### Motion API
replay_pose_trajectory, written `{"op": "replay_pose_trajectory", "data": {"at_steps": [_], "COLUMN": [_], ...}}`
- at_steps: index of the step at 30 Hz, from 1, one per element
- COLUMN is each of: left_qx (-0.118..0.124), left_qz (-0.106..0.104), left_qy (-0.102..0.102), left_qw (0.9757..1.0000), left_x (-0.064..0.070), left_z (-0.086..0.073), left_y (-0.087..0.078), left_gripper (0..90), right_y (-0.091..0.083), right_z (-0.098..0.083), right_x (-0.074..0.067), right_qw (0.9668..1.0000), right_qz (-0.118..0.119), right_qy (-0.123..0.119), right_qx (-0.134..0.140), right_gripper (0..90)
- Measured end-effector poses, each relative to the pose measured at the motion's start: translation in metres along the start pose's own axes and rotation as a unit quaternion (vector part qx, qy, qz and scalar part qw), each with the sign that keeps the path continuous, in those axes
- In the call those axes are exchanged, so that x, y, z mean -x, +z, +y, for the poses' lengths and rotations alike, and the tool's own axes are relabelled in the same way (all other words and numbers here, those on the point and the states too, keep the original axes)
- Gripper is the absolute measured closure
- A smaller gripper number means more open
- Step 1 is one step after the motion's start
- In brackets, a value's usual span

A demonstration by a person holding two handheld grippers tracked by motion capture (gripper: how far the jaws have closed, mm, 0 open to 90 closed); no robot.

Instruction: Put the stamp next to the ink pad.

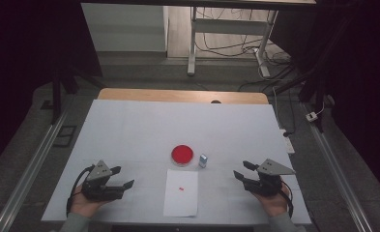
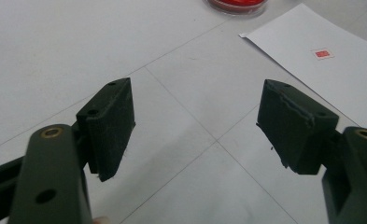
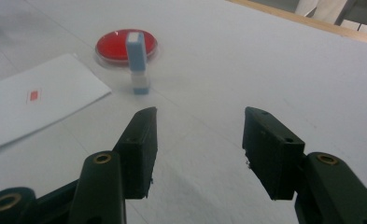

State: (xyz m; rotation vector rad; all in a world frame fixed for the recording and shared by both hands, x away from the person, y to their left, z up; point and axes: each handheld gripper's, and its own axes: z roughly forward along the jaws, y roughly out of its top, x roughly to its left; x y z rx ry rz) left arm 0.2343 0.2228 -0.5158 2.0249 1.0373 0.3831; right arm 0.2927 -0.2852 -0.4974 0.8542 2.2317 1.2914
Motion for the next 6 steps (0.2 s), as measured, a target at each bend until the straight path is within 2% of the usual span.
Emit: {"op": "replay_pose_trajectory", "data": {"at_steps": [6], "left_qx": [-0.001], "left_qz": [-0.001], "left_qy": [0.0], "left_qw": [1.0], "left_x": [0.0006], "left_z": [0.0], "left_y": [0.0007], "left_gripper": [27.7], "right_y": [-0.0037], "right_z": [-0.0047], "right_x": [0.0031], "right_qw": [1.0], "right_qz": [0.002], "right_qy": [-0.005], "right_qx": [-0.001], "right_gripper": [44.8]}}
